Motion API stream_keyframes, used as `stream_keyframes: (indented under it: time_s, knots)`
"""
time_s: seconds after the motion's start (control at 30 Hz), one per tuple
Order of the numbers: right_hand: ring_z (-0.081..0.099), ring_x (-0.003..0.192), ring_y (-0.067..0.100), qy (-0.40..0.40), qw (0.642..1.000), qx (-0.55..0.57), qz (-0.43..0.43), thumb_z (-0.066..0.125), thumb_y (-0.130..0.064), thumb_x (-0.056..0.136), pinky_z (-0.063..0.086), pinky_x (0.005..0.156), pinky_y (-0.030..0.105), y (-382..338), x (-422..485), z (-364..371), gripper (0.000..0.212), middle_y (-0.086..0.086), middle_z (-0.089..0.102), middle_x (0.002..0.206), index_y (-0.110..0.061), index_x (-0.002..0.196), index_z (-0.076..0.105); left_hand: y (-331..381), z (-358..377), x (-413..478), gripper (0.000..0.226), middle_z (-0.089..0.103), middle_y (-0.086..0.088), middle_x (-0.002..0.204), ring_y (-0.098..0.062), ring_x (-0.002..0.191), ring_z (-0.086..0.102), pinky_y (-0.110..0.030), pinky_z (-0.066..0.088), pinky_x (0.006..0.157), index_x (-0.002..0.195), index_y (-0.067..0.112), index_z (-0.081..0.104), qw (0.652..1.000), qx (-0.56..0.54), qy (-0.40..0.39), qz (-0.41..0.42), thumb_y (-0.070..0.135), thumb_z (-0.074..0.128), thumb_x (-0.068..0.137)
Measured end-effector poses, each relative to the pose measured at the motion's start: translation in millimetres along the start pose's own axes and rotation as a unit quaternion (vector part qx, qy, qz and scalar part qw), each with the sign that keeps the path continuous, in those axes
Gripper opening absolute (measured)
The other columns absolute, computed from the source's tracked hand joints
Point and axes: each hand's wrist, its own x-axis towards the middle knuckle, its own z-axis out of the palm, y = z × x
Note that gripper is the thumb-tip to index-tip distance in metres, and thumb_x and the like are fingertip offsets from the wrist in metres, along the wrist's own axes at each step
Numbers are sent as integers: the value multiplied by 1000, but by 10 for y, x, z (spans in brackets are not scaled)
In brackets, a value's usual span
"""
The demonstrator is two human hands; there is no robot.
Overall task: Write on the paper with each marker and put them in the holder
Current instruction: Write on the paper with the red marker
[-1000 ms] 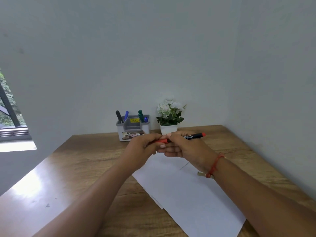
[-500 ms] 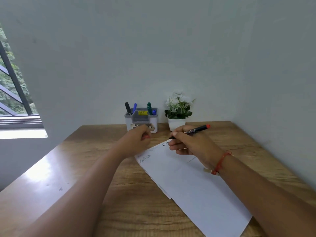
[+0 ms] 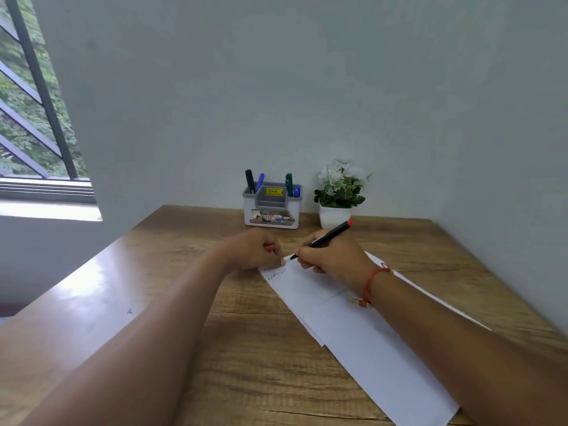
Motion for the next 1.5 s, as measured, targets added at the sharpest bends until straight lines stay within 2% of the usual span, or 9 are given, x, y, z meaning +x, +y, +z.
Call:
stream_keyframes:
  time_s: [0.13, 0.3, 0.43, 0.57, 0.7, 0.8, 0.97, 1.33, 1.5]
  knots:
    - [58, 67, 18, 6, 999, -31, -4, 65, -27, 66, 45, 60, 35, 117, 45, 60, 33, 19, 73, 88, -3, 86, 74, -6, 7, 15, 15, 69, 4, 97, -16, 95, 62, -33, 50, 87, 100, 19, 74, 1000, -9, 2, -3, 26, 71, 87]
    - [70, 78, 27, 13, 998, -59, -22, 61, -48, 59, 57, 69, 47, 193, 76, 78, 50, 13, 74, 83, -8, 85, 74, -25, 20, 40, 19, 69, 6, 94, -19, 97, 63, -34, 50, 88, 102, 13, 73, 1000, -17, -5, -10, 25, 73, 86]
    - [57, 64, 17, 14, 998, -65, -22, 64, -47, 64, 47, 59, 37, 226, 98, 104, 44, 4, 61, 66, -5, 79, 67, -27, 25, 52, 26, 71, 4, 95, -24, 101, 64, -41, 51, 92, 104, 6, 72, 1000, -17, -4, -17, 25, 73, 86]
    - [54, 62, 11, 17, 997, -80, -17, 69, -40, 75, 41, 54, 28, 268, 124, 116, 27, -1, 57, 64, -14, 72, 63, -19, 27, 49, 26, 71, 4, 96, -24, 102, 63, -42, 51, 94, 104, 5, 71, 999, -15, -6, -28, 25, 73, 87]
    - [51, 64, 15, 2, 996, -83, -15, 61, -45, 64, 41, 55, 31, 239, 143, 138, 30, 0, 52, 65, -16, 69, 55, -4, 32, 54, 24, 70, 4, 98, -21, 100, 63, -40, 51, 94, 104, 8, 71, 999, -16, -8, -31, 25, 72, 87]
    - [51, 62, 14, 9, 996, -81, -27, 66, -35, 75, 39, 55, 31, 264, 138, 119, 22, 2, 56, 66, -14, 72, 61, -15, 33, 63, 24, 70, 4, 99, -21, 100, 63, -43, 52, 97, 104, 9, 71, 999, -10, -12, -35, 26, 72, 88]
    - [57, 68, 11, 26, 995, -92, -26, 70, -38, 82, 38, 55, 23, 311, 159, 122, 26, -1, 62, 71, -14, 77, 65, -18, 34, 64, 22, 71, 1, 100, -24, 102, 63, -44, 51, 97, 103, 10, 72, 999, -14, -13, -36, 25, 73, 87]
    - [64, 75, 16, 21, 993, -114, -18, 68, -43, 81, 42, 56, 26, 332, 210, 144, 35, 4, 69, 80, -9, 90, 71, -13, 34, 67, 22, 70, -3, 101, -26, 103, 62, -41, 51, 91, 103, 7, 72, 999, -26, -12, -40, 23, 73, 87]
    - [49, 61, 15, 12, 995, -96, 3, 65, -37, 76, 36, 51, 28, 304, 206, 141, 25, 2, 51, 66, -13, 74, 57, -26, 51, 77, 26, 71, -8, 104, -29, 103, 63, -43, 50, 93, 105, 7, 71, 999, -26, -10, -40, 25, 74, 86]
